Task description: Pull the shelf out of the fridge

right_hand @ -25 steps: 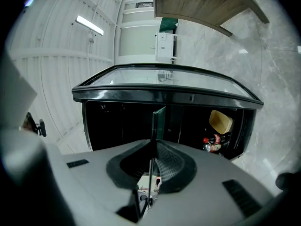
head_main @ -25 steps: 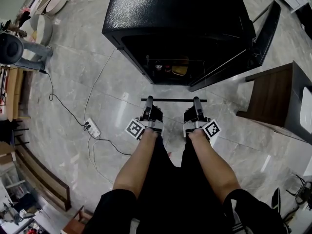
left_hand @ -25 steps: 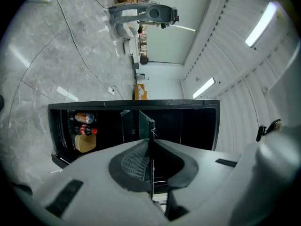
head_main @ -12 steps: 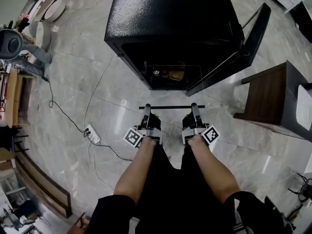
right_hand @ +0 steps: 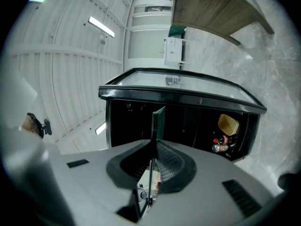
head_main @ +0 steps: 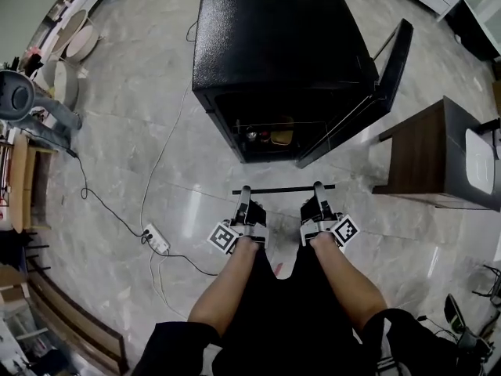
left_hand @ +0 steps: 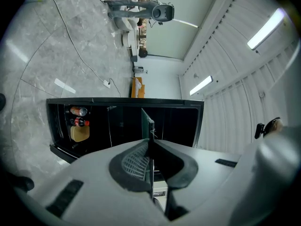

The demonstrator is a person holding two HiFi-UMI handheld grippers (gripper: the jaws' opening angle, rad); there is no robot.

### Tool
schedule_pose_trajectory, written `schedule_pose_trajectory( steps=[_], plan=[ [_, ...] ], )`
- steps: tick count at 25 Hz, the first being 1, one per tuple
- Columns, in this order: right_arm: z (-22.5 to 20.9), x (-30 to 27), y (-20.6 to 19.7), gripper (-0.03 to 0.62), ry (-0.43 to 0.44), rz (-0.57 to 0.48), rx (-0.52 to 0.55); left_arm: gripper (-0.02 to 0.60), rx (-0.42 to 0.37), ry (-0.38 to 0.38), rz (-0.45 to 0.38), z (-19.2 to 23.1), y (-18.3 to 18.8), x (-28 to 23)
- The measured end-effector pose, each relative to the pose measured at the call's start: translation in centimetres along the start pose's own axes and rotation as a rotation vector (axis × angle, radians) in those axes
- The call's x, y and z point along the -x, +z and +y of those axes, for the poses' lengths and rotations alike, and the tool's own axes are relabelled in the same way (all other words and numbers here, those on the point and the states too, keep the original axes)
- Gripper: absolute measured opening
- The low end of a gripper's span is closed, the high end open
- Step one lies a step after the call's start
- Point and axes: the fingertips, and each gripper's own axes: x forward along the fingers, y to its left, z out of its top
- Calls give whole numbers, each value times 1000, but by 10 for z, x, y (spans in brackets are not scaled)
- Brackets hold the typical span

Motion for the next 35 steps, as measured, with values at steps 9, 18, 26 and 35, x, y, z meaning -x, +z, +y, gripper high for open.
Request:
schedule_pose_trajectory(
  steps=[9, 18, 26, 35],
  plan=[
    [35, 27, -7, 40, 18, -67, 7, 35, 4, -17, 87, -31, -3, 11],
    [69, 62, -10, 40, 67, -17, 24, 35, -26, -43, 69, -70, -20, 49],
    [99, 90, -17, 40, 108, 14, 9, 35, -61, -69, 60, -103, -30, 79],
    [130, 115, -20, 40, 142, 60, 17, 35, -73, -80, 53, -135, -43, 112]
  ],
)
